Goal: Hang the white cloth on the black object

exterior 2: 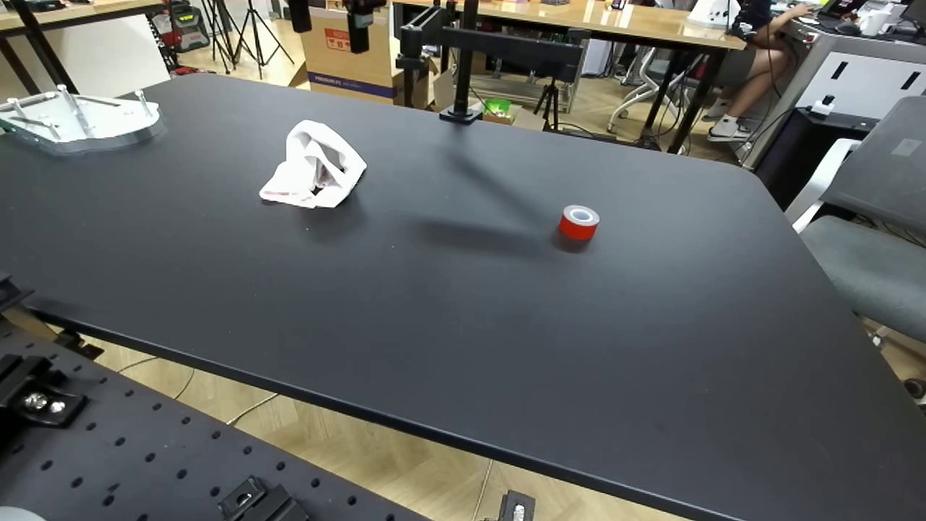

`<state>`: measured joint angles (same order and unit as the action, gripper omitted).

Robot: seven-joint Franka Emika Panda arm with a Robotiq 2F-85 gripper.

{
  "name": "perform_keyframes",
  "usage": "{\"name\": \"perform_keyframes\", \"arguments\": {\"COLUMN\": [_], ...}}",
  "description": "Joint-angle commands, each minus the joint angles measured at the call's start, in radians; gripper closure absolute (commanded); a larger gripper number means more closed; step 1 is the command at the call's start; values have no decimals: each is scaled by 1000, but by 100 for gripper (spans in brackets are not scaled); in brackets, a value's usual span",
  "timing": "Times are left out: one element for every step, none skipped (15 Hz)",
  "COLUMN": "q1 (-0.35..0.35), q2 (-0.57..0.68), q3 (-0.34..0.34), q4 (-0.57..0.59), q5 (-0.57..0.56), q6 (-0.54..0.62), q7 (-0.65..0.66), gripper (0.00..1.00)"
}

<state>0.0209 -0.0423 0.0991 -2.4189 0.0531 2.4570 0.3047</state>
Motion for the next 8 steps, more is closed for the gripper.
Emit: {"name": "perform_keyframes", "arguments": {"q1": [44, 59, 74, 89, 102, 119, 135, 154], "q2": [138, 174, 205, 238, 271, 302, 330, 358], "q3": [15, 15, 12, 7, 3, -9, -20, -34], "q4": [111, 130, 147, 163, 180, 191, 204, 214], "q5": [-27, -27, -19, -23, -20, -44, -59, -72], "q6": [-7, 18, 36, 71, 102, 152, 185, 222], "q7": [160, 187, 197, 206, 207, 222, 229, 244], "gripper": [0, 0, 0, 0, 0, 0, 0, 0]}}
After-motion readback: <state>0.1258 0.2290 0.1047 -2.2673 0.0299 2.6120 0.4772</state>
